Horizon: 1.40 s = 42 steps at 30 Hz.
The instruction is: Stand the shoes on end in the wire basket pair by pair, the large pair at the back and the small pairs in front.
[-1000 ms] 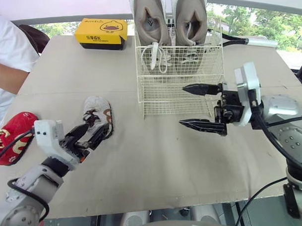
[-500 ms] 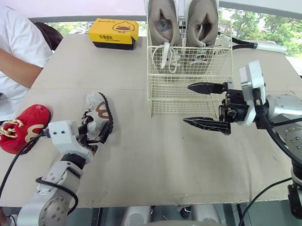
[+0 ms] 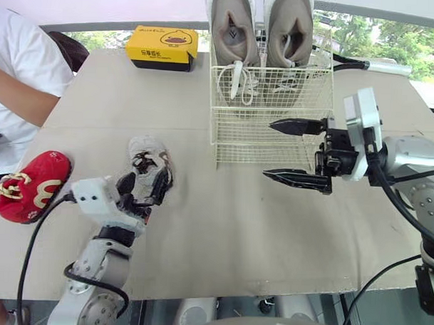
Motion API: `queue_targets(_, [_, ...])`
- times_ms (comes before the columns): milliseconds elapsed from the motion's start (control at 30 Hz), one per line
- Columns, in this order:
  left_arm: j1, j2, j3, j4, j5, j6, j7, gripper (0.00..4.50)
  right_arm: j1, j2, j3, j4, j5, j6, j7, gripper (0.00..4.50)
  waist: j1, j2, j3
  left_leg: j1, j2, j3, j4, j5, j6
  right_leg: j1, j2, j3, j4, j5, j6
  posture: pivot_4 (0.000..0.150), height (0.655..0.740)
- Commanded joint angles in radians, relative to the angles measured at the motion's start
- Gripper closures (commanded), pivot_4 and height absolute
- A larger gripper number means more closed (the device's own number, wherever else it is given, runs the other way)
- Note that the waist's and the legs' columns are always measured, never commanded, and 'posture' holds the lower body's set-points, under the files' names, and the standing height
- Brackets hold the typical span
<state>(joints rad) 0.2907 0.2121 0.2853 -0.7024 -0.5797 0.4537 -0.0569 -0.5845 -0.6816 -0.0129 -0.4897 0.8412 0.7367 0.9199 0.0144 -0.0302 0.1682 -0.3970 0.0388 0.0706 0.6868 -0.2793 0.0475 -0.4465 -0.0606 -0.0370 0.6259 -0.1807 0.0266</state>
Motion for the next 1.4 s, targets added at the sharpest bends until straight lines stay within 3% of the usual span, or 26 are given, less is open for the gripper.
queue_targets(33, [-0.037, -0.014, -0.014, 0.038, 0.057, 0.006, 0.051, 0.0, -0.016, -0.011, -0.024, -0.014, 0.008, -0.012, 0.007, 0.07, -0.001, 0.0, 0.0, 0.0, 0.0, 0.0, 0.0, 0.0, 0.0, 0.0, 0.0, 0.0, 0.0, 0.0, 0.0, 0.15, 0.74])
queue_targets(233, [-0.104, -0.038, -0.031, 0.158, 0.121, 0.028, 0.094, 0.0, -0.015, -0.02, -0.03, -0.019, 0.009, -0.007, 0.008, 0.07, 0.003, 0.002, -0.001, 0.0, 0.0, -0.001, 0.0, 0.0, 0.0, 0.0, 0.0, -0.001, 0.001, 0.001, -0.002, 0.15, 0.74])
queue_targets(300, [-0.119, -0.047, -0.029, 0.182, 0.124, 0.028, 0.093, 0.59, -0.011, -0.026, -0.033, -0.023, 0.01, -0.007, 0.008, 0.0, 0.003, 0.003, -0.002, 0.001, 0.0, -0.001, 0.0, 0.0, 0.0, 0.001, 0.0, -0.001, 0.001, 0.001, -0.002, 0.15, 0.74])
queue_targets(333, [-0.121, -0.045, -0.033, 0.188, 0.127, 0.025, 0.083, 0.66, -0.012, -0.028, -0.034, -0.022, 0.011, -0.006, 0.006, 0.0, 0.003, 0.003, -0.002, 0.001, 0.0, -0.001, 0.0, 0.0, 0.0, 0.001, 0.0, -0.001, 0.001, 0.001, -0.002, 0.15, 0.74])
queue_targets(500, [-0.124, -0.041, -0.03, 0.204, 0.142, 0.01, 0.057, 2.93, -0.013, -0.033, -0.035, -0.022, 0.014, -0.006, 0.001, 0.0, 0.001, 0.005, -0.003, 0.002, 0.0, -0.001, 0.0, 0.0, 0.0, 0.001, 0.0, -0.001, 0.001, 0.001, -0.001, 0.15, 0.74])
queue_targets(533, [-0.125, -0.036, -0.028, 0.209, 0.147, 0.007, 0.051, 3.1, -0.014, -0.032, -0.033, -0.021, 0.013, -0.007, 0.0, 0.0, 0.0, 0.005, -0.003, 0.002, 0.0, -0.001, 0.0, 0.0, 0.0, 0.001, 0.0, -0.001, 0.001, 0.001, -0.001, 0.15, 0.74])
queue_targets(600, [-0.123, -0.029, -0.027, 0.214, 0.157, -0.004, 0.037, 4.03, -0.015, -0.028, -0.029, -0.019, 0.01, -0.009, -0.002, 0.0, 0.0, 0.005, -0.003, 0.002, 0.0, -0.001, 0.0, 0.0, 0.0, 0.001, 0.0, 0.0, 0.001, 0.001, -0.001, 0.15, 0.74])
queue_targets(633, [-0.123, -0.029, -0.024, 0.216, 0.159, -0.011, 0.03, 4.28, -0.016, -0.026, -0.026, -0.017, 0.009, -0.01, -0.003, 0.0, 0.001, 0.005, -0.003, 0.002, 0.0, -0.001, 0.0, 0.0, 0.0, 0.001, 0.001, 0.0, 0.001, 0.001, -0.002, 0.15, 0.74])
queue_targets(867, [-0.124, 0.001, -0.009, 0.139, 0.157, -0.088, -0.039, 4.3, -0.037, -0.009, -0.01, 0.008, -0.011, -0.02, -0.009, 0.0, 0.0, 0.005, -0.003, 0.001, 0.001, -0.001, 0.0, 0.0, 0.0, 0.001, 0.0, 0.0, 0.0, 0.002, -0.003, 0.15, 0.74])
queue_targets(1000, [-0.18, 0.092, 0.007, 0.038, 0.171, -0.205, -0.149, 4.3, -0.09, 0.018, -0.013, 0.047, -0.013, -0.016, -0.022, 0.0, 0.0, 0.002, 0.0, 0.0, 0.001, -0.001, 0.0, 0.0, 0.0, -0.001, 0.001, -0.001, 0.0, 0.002, -0.004, 0.15, 0.74])
queue_targets(1167, [-0.299, 0.386, 0.104, 0.046, 0.097, -0.29, -0.457, 4.31, -0.377, 0.004, 0.035, 0.271, -0.088, -0.1, 0.174, 0.0, -0.009, 0.007, 0.008, -0.003, 0.001, 0.0, 0.0, 0.0, 0.0, -0.005, 0.003, 0.0, -0.001, 0.004, -0.006, 0.15, 0.74])
queue_targets(1400, [-0.436, 0.552, 0.09, 0.154, 0.059, -0.436, -0.745, 4.31, -0.739, 0.055, 0.159, 0.62, -0.252, -0.248, 0.452, 0.0, -0.019, 0.008, 0.009, -0.002, 0.002, 0.002, -0.004, 0.0, -0.001, -0.004, 0.006, 0.0, -0.002, 0.003, -0.005, 0.15, 0.74])
